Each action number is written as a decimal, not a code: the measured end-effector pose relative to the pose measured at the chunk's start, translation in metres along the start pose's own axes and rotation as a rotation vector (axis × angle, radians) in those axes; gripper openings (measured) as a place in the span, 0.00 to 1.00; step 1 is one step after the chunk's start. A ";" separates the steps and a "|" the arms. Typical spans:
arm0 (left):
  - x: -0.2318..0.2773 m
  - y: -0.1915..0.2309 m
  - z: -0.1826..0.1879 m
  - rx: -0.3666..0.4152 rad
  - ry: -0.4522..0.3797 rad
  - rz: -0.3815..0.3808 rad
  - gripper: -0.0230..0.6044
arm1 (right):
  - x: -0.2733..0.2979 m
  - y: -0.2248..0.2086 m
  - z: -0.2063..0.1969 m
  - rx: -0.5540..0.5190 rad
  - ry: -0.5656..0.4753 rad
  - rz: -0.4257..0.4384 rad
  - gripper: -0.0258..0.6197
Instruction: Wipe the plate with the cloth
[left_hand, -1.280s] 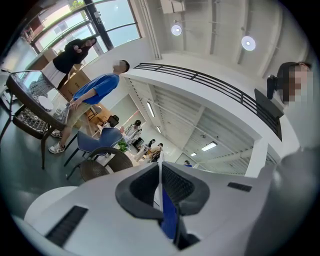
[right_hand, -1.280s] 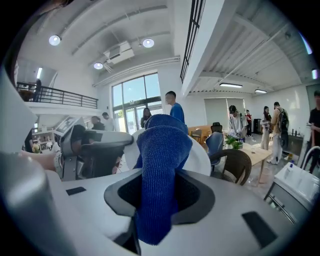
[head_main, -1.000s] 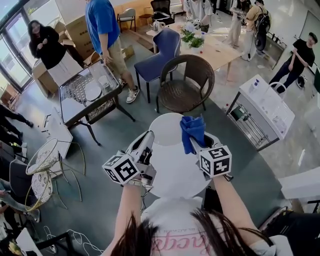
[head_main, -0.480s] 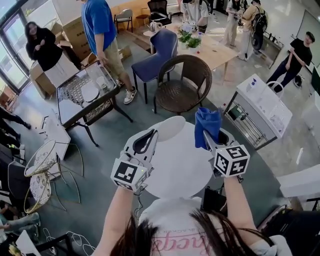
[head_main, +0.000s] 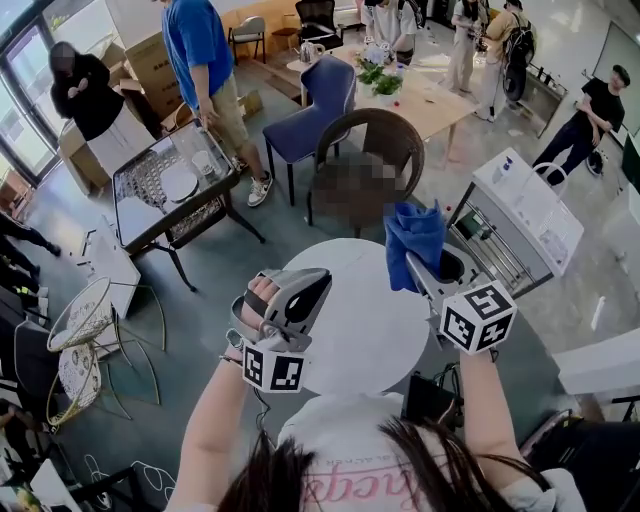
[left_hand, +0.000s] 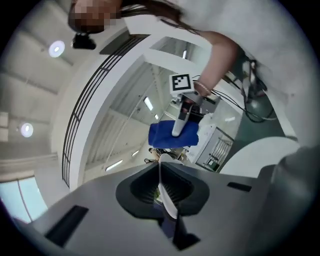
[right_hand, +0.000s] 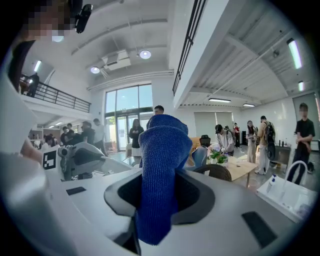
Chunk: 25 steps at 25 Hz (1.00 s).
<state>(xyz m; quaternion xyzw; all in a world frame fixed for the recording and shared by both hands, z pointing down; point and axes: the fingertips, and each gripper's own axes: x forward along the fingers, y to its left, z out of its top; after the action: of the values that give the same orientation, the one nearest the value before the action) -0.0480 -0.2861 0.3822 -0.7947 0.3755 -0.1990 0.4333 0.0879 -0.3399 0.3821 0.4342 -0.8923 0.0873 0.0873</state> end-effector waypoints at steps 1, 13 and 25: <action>0.000 -0.004 0.002 0.059 -0.012 -0.006 0.07 | 0.000 0.004 0.003 -0.030 0.001 0.030 0.24; -0.004 -0.028 0.021 0.368 -0.106 -0.077 0.07 | 0.018 0.093 0.027 -0.591 0.210 0.528 0.24; -0.009 -0.035 0.033 0.429 -0.115 -0.114 0.07 | 0.067 0.040 -0.036 -0.591 0.396 0.461 0.24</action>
<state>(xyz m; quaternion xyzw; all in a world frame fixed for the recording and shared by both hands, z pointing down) -0.0173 -0.2491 0.3939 -0.7143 0.2540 -0.2529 0.6011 0.0185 -0.3582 0.4290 0.1542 -0.9188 -0.0735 0.3559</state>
